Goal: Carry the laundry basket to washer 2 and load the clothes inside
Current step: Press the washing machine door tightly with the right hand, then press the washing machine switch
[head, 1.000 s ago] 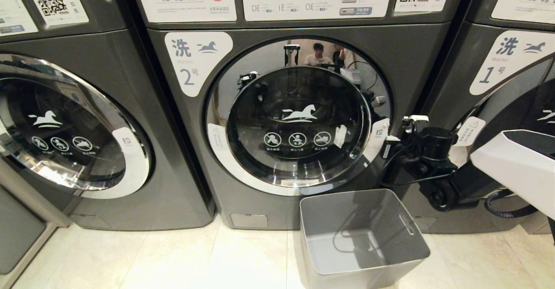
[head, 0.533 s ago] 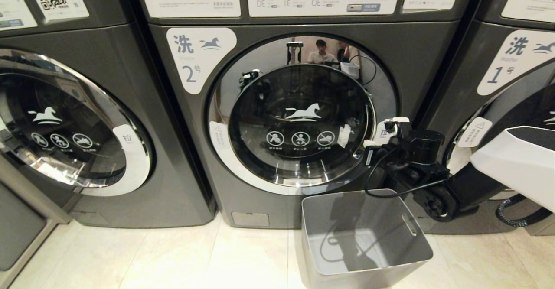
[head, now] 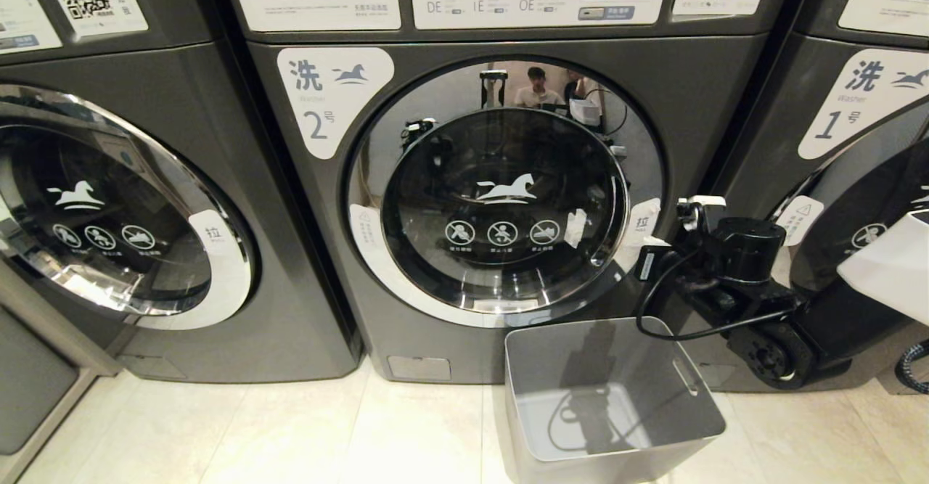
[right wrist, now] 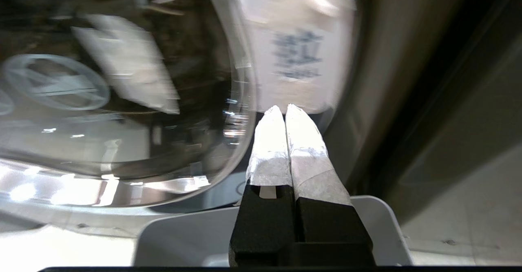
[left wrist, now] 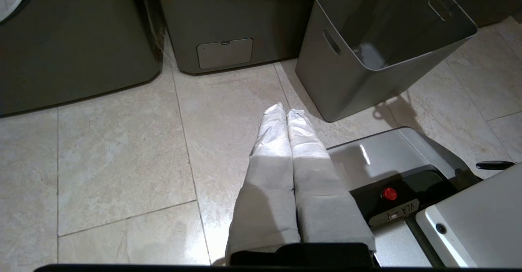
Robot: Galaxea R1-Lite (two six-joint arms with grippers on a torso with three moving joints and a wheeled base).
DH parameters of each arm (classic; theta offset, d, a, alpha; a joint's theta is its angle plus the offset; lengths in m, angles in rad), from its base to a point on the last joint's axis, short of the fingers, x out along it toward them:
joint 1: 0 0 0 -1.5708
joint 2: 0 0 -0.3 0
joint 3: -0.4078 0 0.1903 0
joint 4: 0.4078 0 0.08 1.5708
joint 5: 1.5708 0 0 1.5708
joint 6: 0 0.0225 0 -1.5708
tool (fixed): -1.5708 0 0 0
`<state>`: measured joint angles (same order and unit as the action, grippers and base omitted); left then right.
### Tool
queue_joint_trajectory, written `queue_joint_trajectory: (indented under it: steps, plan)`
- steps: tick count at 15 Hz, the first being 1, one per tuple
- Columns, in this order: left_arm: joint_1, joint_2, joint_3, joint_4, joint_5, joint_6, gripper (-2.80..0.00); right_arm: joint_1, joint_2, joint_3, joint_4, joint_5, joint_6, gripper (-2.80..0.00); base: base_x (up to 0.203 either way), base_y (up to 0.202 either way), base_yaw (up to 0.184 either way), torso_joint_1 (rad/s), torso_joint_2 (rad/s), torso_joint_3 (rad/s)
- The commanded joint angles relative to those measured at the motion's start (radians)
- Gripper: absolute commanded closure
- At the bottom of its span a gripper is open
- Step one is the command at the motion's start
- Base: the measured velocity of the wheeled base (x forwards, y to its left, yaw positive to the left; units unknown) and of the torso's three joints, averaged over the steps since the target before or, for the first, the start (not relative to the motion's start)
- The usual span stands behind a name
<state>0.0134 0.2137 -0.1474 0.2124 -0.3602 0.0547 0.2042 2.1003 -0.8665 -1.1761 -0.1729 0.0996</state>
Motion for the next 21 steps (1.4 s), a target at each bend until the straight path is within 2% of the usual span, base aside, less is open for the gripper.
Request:
queue_joint_trajectory:
  steps: [1, 4, 6, 8, 14, 17, 21]
  plan:
    - [0.000, -0.002, 0.000, 0.001, 0.000, 0.001, 0.00, -0.002, -0.052, 0.031, -0.002, -0.026, -0.004, 0.00, 0.000, 0.000, 0.000, 0.000, 0.00, 0.000]
    - [0.000, -0.003, 0.000, 0.001, 0.000, 0.001, 0.00, -0.006, -0.108, 0.092, 0.000, -0.047, -0.003, 0.00, 0.000, 0.000, 0.000, 0.000, 0.00, 0.000]
    - [0.000, -0.018, 0.000, 0.001, 0.000, 0.001, 0.00, -0.016, -0.098, 0.087, -0.007, -0.089, -0.001, 0.00, 0.000, 0.000, 0.000, 0.000, 0.00, 0.000]
    - [0.000, -0.033, 0.000, 0.001, 0.000, 0.002, 0.00, -0.026, -0.072, 0.076, -0.047, -0.088, -0.003, 0.00, 0.000, 0.000, 0.000, 0.000, 0.00, 0.000]
    - [0.000, -0.032, -0.001, 0.001, -0.002, 0.002, 0.00, -0.033, 0.048, -0.096, -0.082, -0.077, -0.005, 0.00, 0.000, 0.000, 0.000, 0.000, 0.00, 0.000]
    - [0.000, -0.037, 0.000, 0.001, -0.001, 0.002, 0.00, -0.035, 0.083, -0.134, -0.081, -0.036, -0.002, 0.00, 0.000, 0.000, 0.000, 0.000, 0.00, 0.000]
    - [0.000, -0.040, 0.000, 0.001, 0.000, 0.002, 0.00, -0.056, 0.147, -0.191, -0.085, -0.039, -0.003, 0.00, 0.000, 0.000, 0.000, 0.000, 0.00, 0.000]
